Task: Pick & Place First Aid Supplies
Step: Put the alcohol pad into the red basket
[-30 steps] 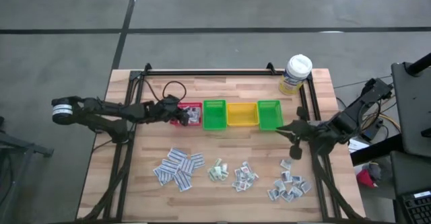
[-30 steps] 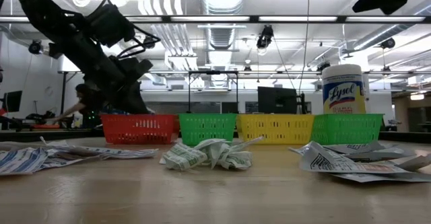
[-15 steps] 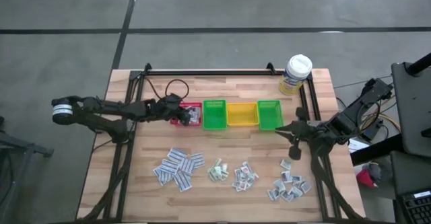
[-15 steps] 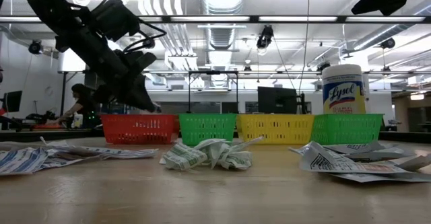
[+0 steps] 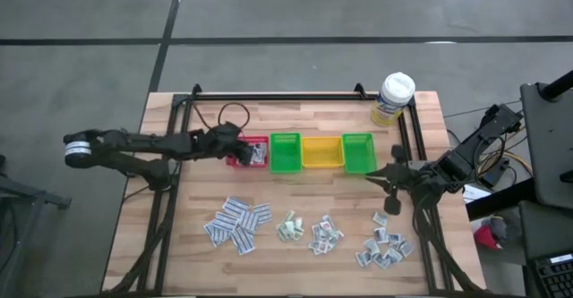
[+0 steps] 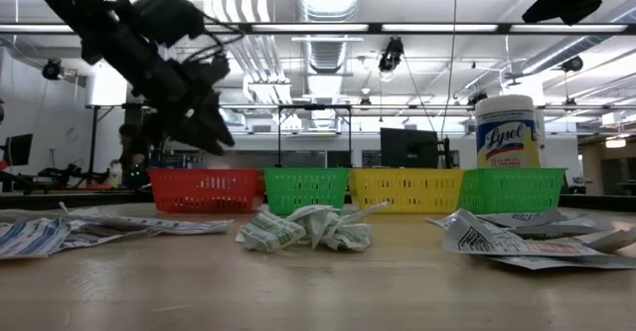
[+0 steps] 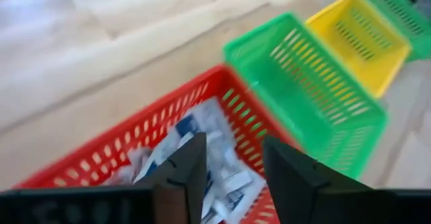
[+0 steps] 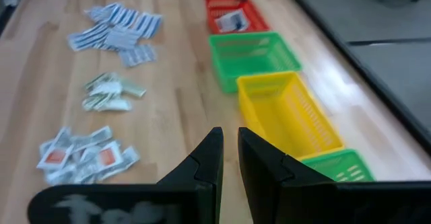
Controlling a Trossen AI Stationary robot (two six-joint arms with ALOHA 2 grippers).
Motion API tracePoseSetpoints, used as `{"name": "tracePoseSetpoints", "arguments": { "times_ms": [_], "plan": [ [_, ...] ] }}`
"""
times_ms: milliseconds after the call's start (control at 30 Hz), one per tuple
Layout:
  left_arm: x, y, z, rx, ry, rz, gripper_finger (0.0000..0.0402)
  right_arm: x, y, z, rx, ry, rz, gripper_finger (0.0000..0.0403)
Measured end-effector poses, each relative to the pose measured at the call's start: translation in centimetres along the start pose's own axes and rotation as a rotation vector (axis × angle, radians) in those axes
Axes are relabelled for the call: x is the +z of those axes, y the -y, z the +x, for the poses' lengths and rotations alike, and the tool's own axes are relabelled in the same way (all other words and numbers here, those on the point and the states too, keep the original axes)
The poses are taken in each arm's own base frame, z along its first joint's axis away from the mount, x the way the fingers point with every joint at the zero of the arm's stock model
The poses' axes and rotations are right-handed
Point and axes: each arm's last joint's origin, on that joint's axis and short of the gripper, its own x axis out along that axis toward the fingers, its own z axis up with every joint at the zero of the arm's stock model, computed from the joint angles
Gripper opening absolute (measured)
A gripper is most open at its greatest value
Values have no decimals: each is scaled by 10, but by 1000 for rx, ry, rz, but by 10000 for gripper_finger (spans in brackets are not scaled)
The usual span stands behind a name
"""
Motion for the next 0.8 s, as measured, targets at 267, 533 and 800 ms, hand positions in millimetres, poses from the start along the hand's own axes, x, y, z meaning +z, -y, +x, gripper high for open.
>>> {"name": "tracePoseSetpoints", "arguments": {
  "times_ms": [267,533,800],
  "plan": [
    [28,10,-47,-35,41,57,138,-5,-5,0,170,-119,-4,44],
    [32,23,-81,-196,123,270,138,-15,-7,-1,281,-323,153,43],
    [24,36,-96,-335,207,422,138,-28,-13,6,262,-579,283,43]
  ]
}}
